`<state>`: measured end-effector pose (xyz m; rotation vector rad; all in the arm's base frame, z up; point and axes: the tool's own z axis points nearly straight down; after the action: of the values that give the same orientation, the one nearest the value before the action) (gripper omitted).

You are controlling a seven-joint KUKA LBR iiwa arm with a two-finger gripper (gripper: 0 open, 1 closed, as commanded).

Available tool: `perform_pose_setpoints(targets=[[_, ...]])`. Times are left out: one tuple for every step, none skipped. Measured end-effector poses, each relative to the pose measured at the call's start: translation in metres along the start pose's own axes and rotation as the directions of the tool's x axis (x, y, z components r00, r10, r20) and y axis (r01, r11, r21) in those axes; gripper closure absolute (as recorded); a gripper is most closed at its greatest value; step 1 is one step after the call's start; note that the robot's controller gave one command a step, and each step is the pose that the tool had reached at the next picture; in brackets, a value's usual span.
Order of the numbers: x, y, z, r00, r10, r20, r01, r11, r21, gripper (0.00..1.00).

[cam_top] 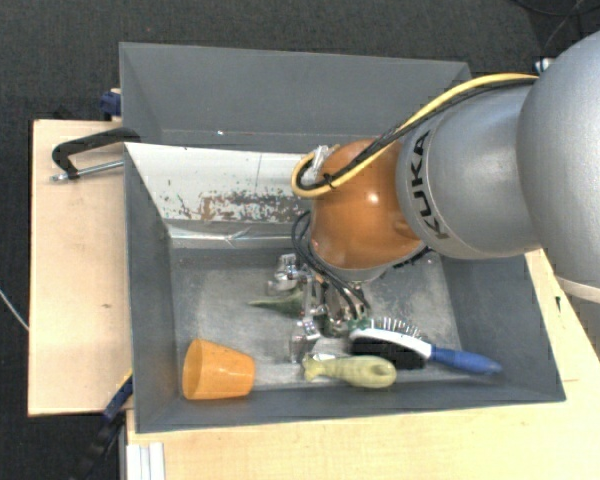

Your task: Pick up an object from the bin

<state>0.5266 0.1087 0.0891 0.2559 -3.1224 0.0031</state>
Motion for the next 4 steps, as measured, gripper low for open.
perform_pose_setpoints(targets=[[-0.015, -0.072, 0.016, 0.999, -0.028, 0.020, 0.028, 1.000, -0.004, 0.00], [-0.020, -0.133, 0.016, 0.974, -0.225, 0.029, 0.225, 0.974, 0.002, 0.00], [0.041, -0.207, 0.000, 0.911, -0.412, 0.014, 0.412, 0.911, 0.004, 0.00], [0.040, -0.206, -0.001, 0.910, -0.415, 0.015, 0.415, 0.910, 0.005, 1.00]])
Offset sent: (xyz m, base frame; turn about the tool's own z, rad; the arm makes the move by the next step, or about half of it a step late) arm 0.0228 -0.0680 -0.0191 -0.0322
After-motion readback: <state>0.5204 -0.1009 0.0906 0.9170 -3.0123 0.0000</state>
